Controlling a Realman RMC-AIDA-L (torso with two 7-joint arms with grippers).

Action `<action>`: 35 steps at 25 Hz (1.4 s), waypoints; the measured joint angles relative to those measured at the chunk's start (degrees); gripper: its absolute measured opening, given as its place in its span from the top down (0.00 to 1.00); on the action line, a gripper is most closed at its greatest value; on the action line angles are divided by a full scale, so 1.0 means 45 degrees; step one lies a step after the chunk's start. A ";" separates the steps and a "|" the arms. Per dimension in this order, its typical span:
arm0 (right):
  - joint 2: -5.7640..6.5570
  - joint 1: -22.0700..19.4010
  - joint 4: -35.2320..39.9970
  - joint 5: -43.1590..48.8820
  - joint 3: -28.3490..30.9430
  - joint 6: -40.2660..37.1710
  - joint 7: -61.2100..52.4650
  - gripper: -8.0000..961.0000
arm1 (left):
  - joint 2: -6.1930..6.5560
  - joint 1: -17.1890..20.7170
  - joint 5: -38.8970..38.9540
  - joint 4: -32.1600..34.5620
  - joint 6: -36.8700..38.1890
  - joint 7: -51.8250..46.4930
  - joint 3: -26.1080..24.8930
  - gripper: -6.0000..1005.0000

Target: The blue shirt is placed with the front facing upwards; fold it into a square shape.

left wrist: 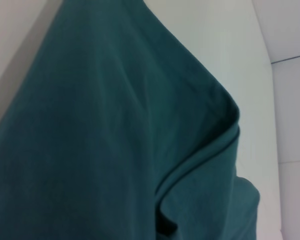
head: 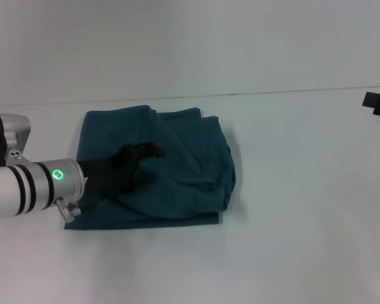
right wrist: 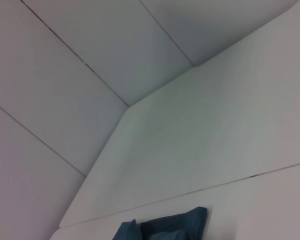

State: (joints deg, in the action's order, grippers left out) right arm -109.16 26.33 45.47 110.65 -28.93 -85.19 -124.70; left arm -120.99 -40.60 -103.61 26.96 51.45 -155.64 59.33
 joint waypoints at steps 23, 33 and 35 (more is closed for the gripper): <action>0.0078 -0.0169 -0.0007 0.0000 0.0312 -0.0047 -0.0004 0.33 | -0.0165 -0.1016 -0.0211 -0.1356 -0.2492 0.0020 0.0112 0.24; 0.0078 -0.0164 -0.0025 -0.0014 0.0419 -0.0011 -0.0004 0.33 | -0.0396 -0.1277 -0.0223 -0.1178 -0.2866 0.0104 0.0128 0.27; 0.0072 -0.0166 -0.0028 -0.0014 0.0482 -0.0011 -0.0004 0.33 | -0.0408 -0.1280 -0.0223 -0.1168 -0.2894 0.0114 0.0099 0.28</action>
State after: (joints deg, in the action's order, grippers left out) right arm -108.83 25.58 45.34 110.59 -26.76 -85.24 -124.72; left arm -122.82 -46.36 -104.61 21.70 38.43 -155.13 59.78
